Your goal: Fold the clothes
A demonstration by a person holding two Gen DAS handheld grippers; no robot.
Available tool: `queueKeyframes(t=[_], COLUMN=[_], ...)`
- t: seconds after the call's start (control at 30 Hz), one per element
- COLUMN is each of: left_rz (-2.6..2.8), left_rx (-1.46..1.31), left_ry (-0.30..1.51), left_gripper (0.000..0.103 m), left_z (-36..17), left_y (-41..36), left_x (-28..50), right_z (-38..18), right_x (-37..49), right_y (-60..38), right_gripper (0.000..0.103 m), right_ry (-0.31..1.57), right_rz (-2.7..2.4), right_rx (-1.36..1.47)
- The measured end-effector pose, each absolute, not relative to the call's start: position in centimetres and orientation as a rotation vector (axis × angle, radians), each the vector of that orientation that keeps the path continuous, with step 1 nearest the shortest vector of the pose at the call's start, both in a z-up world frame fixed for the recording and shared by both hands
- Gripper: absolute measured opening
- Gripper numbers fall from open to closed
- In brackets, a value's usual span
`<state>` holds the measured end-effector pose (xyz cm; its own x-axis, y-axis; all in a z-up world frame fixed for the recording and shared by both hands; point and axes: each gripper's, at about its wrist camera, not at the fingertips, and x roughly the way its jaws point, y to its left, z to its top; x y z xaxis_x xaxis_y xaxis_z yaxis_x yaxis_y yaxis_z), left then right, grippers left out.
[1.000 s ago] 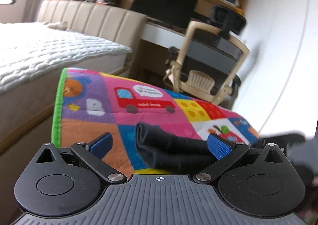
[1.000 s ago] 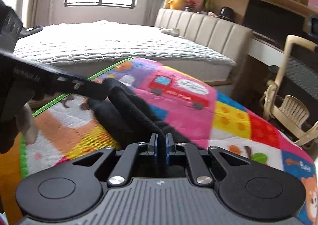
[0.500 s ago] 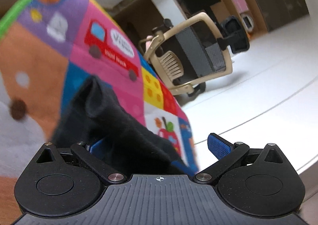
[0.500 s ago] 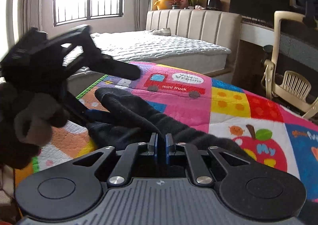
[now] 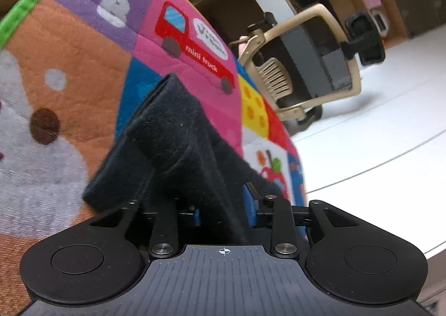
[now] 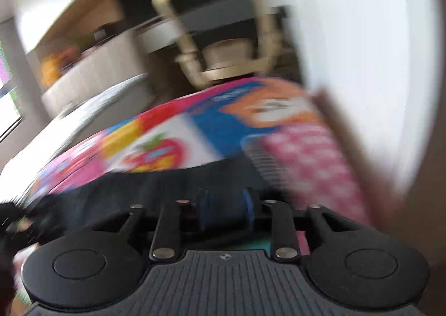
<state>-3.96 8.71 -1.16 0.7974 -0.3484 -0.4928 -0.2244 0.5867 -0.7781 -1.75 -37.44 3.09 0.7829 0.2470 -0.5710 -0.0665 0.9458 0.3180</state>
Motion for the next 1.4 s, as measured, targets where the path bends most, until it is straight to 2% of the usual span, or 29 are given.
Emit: queueKeyframes(t=[0.03,0.07,0.13,0.17,0.2,0.43,0.5,0.53,0.57,0.6,0.63,0.67,0.7,0.77,0.9,1.0,1.03,1.07,1.13,1.17,1.2,1.23,1.27,1.4], left_rz=[-0.078,-0.077,-0.083,-0.088,-0.093,-0.141,-0.088,-0.044,-0.003,0.029,0.039,0.04,0.04,0.055,0.06,0.065,0.071,0.082,0.116,0.133,0.146,0.15,0.148,0.125], left_rx=[-0.933,-0.909,-0.875,-0.869,-0.863,-0.755,-0.691,-0.66,-0.643,-0.631,-0.634,-0.635,-0.626,-0.6,-0.553,-0.488,-0.466,-0.438,-0.385,-0.368,-0.363,-0.368,-0.377,-0.385], left_ry=[0.672,0.672,0.668,0.665,0.662,0.563,0.475,0.44,0.419,0.402,0.393,0.384,0.376,0.377,0.451,0.51,0.525,0.539,0.559,0.572,0.588,0.605,0.62,0.653], left_gripper=[0.029,0.029,0.029,0.028,0.025,0.022,0.023,0.028,0.035,0.05,0.061,0.065,0.076,0.083,0.093,0.093,0.094,0.094,0.094,0.094,0.094,0.094,0.094,0.094], left_z=[-0.9,-0.6,-0.1,0.2,0.5,6.7,8.7,9.3,9.8,10.1,10.3,10.4,10.5,10.3,8.5,6.6,6.0,5.5,4.5,4.0,3.4,3.0,2.5,1.2], left_y=[8.5,8.3,7.9,7.8,7.6,7.1,7.2,7.3,7.6,7.8,8.2,8.5,8.8,8.9,8.4,7.4,7.1,6.7,6.4,6.4,6.5,6.6,6.7,6.7], left_x=[-4.0,-3.9,-3.8,-3.6,-3.5,1.2,3.0,3.7,4.2,4.5,4.5,4.3,3.9,3.1,2.0,1.4,1.1,1.0,1.0,0.9,0.9,0.9,0.9,0.5], right_z=[2.9,2.8,2.3,2.0,2.2,7.5,8.4,8.7,8.8,8.9,8.7,8.6,8.4,7.2,4.3,2.6,2.4,2.2,1.8,1.5,1.2,0.9,0.7,1.1], right_x=[-1.6,-1.5,-0.6,0.0,0.5,9.5,12.6,13.6,14.2,14.4,14.1,13.9,13.6,13.3,14.0,15.2,15.7,16.3,17.9,18.7,19.4,20.1,20.1,17.7], right_y=[-38.1,-38.4,-38.3,-38.2,-37.9,-36.5,-36.4,-36.2,-36.2,-36.3,-36.6,-36.9,-37.1,-37.4,-37.7,-37.1,-36.5,-36.0,-34.6,-33.9,-33.5,-33.1,-32.7,-34.0], right_gripper=[0.035,0.044,0.045,0.03,0.005,0.005,0.009,0.013,0.021,0.026,0.027,0.032,0.038,0.042,0.045,0.047,0.05,0.059,0.062,0.061,0.049,0.036,0.012,0.005], right_ry=[0.648,0.64,0.65,0.66,0.664,0.513,0.469,0.445,0.43,0.427,0.429,0.432,0.435,0.471,0.587,0.634,0.638,0.642,0.652,0.657,0.675,0.693,0.713,0.703], right_rz=[0.146,0.136,0.156,0.17,0.192,0.251,0.199,0.157,0.117,0.105,0.113,0.121,0.129,0.124,0.126,0.156,0.157,0.158,0.154,0.152,0.163,0.174,0.184,0.176], right_rx=[0.291,0.285,0.269,0.259,0.238,0.12,0.116,0.103,0.098,0.106,0.12,0.133,0.147,0.139,0.165,0.234,0.241,0.248,0.225,0.214,0.209,0.204,0.207,0.265])
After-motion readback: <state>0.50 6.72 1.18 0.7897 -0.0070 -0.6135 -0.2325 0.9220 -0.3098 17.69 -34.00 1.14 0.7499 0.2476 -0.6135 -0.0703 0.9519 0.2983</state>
